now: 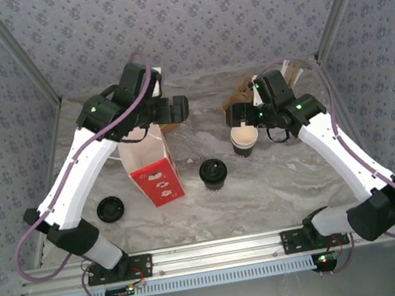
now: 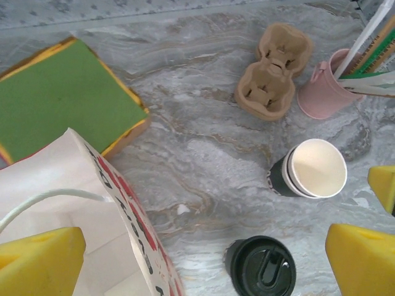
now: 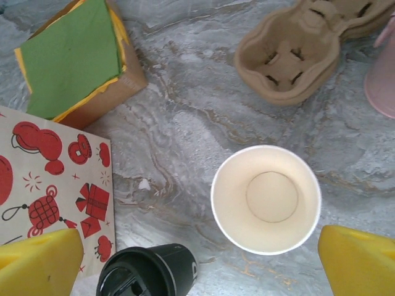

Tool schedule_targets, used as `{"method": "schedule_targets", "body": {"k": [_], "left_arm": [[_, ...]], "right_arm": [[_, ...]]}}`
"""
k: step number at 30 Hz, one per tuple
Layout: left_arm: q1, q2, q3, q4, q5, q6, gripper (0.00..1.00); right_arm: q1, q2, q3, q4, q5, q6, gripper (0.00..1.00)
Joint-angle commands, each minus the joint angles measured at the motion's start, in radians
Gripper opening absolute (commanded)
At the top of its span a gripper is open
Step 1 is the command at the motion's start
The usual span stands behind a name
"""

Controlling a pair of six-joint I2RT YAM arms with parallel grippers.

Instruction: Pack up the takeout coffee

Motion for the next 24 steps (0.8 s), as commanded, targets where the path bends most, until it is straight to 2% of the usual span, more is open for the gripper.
{"method": "schedule_targets", "body": {"k": [1,8,16,24], "left_arm": [[-0.001,0.065,0.063,0.059,0.086,0.006,1.0],[-0.007,0.263,0.266,0.033,0.138,0.03,0.92],[-0.009,0.589,0.637,-0.07,0.118,0.066,0.8],[-0.006,0.718,0.648,0.017,0.123,0.06,0.74]], "right_arm": [[-0.019,-0.042,0.009,-0.03,0.024,0.008,1.0],[-0.075,-0.11,-0.035,-0.04,0.026,0.018,1.0],[-0.135,-0.182,-0.081,-0.063,0.02,0.028,1.0],[-0.174,-0.227,-0.111,-0.086,0.014,0.029,1.0]]}}
